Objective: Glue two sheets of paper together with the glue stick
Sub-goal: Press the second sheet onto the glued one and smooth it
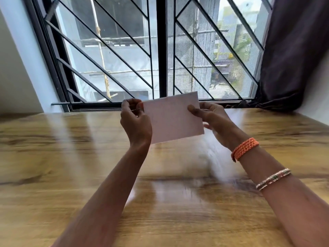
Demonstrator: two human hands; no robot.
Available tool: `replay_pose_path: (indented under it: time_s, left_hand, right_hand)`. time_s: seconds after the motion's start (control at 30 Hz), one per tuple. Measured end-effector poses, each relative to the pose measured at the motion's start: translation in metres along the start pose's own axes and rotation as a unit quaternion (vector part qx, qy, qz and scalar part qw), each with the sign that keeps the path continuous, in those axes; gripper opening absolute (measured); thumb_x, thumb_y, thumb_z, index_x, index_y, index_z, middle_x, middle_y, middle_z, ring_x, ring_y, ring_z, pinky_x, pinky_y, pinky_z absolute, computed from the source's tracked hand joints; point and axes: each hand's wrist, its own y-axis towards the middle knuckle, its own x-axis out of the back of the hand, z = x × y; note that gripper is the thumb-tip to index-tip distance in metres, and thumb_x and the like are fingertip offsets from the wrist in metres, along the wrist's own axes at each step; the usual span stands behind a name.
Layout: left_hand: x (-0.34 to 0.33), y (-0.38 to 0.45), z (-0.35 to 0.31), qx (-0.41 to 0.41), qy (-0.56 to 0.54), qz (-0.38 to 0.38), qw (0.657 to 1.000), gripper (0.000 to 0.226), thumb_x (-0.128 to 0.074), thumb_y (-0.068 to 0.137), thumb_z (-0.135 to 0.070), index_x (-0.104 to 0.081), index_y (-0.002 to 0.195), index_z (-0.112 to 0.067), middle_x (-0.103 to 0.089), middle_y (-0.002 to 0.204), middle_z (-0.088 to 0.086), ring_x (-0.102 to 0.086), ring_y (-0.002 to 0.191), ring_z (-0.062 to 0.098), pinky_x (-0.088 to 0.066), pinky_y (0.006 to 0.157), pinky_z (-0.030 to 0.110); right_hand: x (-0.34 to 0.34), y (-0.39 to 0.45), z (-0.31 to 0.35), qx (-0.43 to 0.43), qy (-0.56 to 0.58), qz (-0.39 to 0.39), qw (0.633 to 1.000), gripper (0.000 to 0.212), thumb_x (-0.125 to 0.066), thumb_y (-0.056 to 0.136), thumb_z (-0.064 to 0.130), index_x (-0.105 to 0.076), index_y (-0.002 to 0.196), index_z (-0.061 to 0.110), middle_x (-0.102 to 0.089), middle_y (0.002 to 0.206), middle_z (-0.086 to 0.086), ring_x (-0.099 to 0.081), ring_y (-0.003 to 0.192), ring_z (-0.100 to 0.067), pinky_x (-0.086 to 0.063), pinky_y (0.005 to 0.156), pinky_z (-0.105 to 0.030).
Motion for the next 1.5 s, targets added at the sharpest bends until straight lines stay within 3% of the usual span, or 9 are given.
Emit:
replay_pose_path:
  time_s: [0.27, 0.6, 0.73, 0.93, 1.17, 1.27, 1.37, 1.43, 1.5]
  left_hand:
    - [0.006, -0.011, 0.000, 0.235, -0.133, 0.321, 0.908, 0.029, -0.071, 0.080, -0.012, -0.056, 0.104, -0.015, -0.067, 0.092, 0.006, -0.066, 0.080, 0.019, -0.059, 0.072, 0.036]
    - [0.006, -0.020, 0.005, 0.059, 0.122, 0.314, 0.940, 0.027, -0.077, 0.076, -0.017, -0.067, 0.096, -0.003, -0.069, 0.079, 0.012, -0.062, 0.042, 0.007, -0.056, 0.046, 0.025]
    - [0.000, -0.045, 0.000, 0.036, 0.197, 0.400, 0.894, 0.073, -0.066, 0.084, -0.016, -0.021, 0.141, -0.005, -0.062, 0.083, 0.014, -0.055, 0.032, 0.012, -0.047, 0.032, 0.022]
    - [-0.017, -0.079, -0.008, 0.045, 0.273, 0.462, 0.843, 0.072, -0.068, 0.083, -0.027, -0.027, 0.138, -0.006, -0.052, 0.128, 0.018, -0.055, 0.112, 0.035, -0.052, 0.084, 0.038]
    - [-0.028, -0.126, -0.027, 0.022, 0.265, 0.562, 0.783, 0.042, -0.063, 0.084, -0.034, -0.049, 0.122, -0.023, -0.064, 0.111, 0.011, -0.067, 0.089, 0.031, -0.055, 0.073, 0.036]
    - [-0.033, -0.142, -0.031, 0.036, 0.233, 0.588, 0.773, 0.028, -0.063, 0.084, -0.032, -0.056, 0.110, -0.026, -0.064, 0.068, -0.002, -0.061, 0.049, 0.015, -0.045, 0.052, 0.024]
    - [-0.036, -0.155, -0.035, -0.032, 0.261, 0.594, 0.760, 0.027, -0.060, 0.084, -0.033, -0.059, 0.111, -0.025, -0.068, 0.084, -0.001, -0.065, 0.073, 0.019, -0.051, 0.071, 0.031]
    - [-0.035, -0.159, -0.040, -0.083, 0.294, 0.582, 0.754, 0.031, -0.057, 0.085, -0.036, -0.058, 0.114, -0.026, -0.066, 0.106, 0.004, -0.063, 0.096, 0.025, -0.050, 0.081, 0.033]
    - [-0.034, -0.159, -0.040, -0.112, 0.304, 0.573, 0.753, 0.030, -0.051, 0.087, -0.034, -0.059, 0.114, -0.024, -0.067, 0.106, 0.008, -0.063, 0.099, 0.027, -0.048, 0.077, 0.033]
  right_hand:
    - [-0.008, -0.005, -0.005, -0.028, 0.076, -0.055, 0.995, 0.015, -0.077, 0.073, 0.009, -0.069, 0.085, 0.008, -0.073, 0.081, -0.005, -0.071, 0.065, -0.014, -0.055, 0.055, -0.026]
    - [0.015, 0.003, -0.008, 0.011, -0.185, -0.115, 0.976, 0.015, -0.080, 0.071, 0.015, -0.072, 0.083, 0.011, -0.073, 0.089, -0.008, -0.067, 0.082, -0.019, -0.051, 0.067, -0.026]
    - [0.027, -0.005, -0.004, 0.024, -0.410, -0.108, 0.905, 0.021, -0.076, 0.076, 0.021, -0.069, 0.090, 0.007, -0.063, 0.088, -0.007, -0.056, 0.083, -0.017, -0.039, 0.068, -0.024]
    - [0.049, -0.037, -0.014, -0.029, -0.566, -0.133, 0.813, 0.027, -0.063, 0.080, 0.021, -0.059, 0.105, 0.011, -0.063, 0.108, -0.016, -0.060, 0.098, -0.037, -0.046, 0.076, -0.036]
    - [0.061, -0.082, -0.010, -0.067, -0.719, -0.158, 0.673, 0.061, -0.053, 0.081, 0.003, -0.027, 0.136, 0.011, -0.065, 0.110, -0.010, -0.062, 0.102, -0.032, -0.029, 0.102, -0.047]
    - [0.071, -0.104, -0.008, -0.081, -0.764, -0.164, 0.618, 0.059, -0.054, 0.080, 0.005, -0.031, 0.134, 0.014, -0.067, 0.105, -0.006, -0.063, 0.101, -0.029, -0.029, 0.101, -0.046]
    - [0.078, -0.117, -0.007, -0.144, -0.797, -0.142, 0.569, 0.048, -0.054, 0.082, 0.011, -0.041, 0.129, 0.015, -0.057, 0.123, -0.011, -0.048, 0.120, -0.032, -0.021, 0.107, -0.053]
    - [0.082, -0.118, -0.017, -0.147, -0.794, -0.092, 0.583, 0.041, -0.048, 0.088, 0.016, -0.045, 0.129, 0.014, -0.043, 0.138, -0.014, -0.033, 0.134, -0.031, -0.011, 0.113, -0.054]
    - [0.079, -0.118, -0.027, -0.103, -0.682, -0.017, 0.724, 0.037, -0.039, 0.098, 0.023, -0.044, 0.133, 0.014, -0.037, 0.146, -0.012, -0.025, 0.141, -0.026, -0.010, 0.116, -0.046]
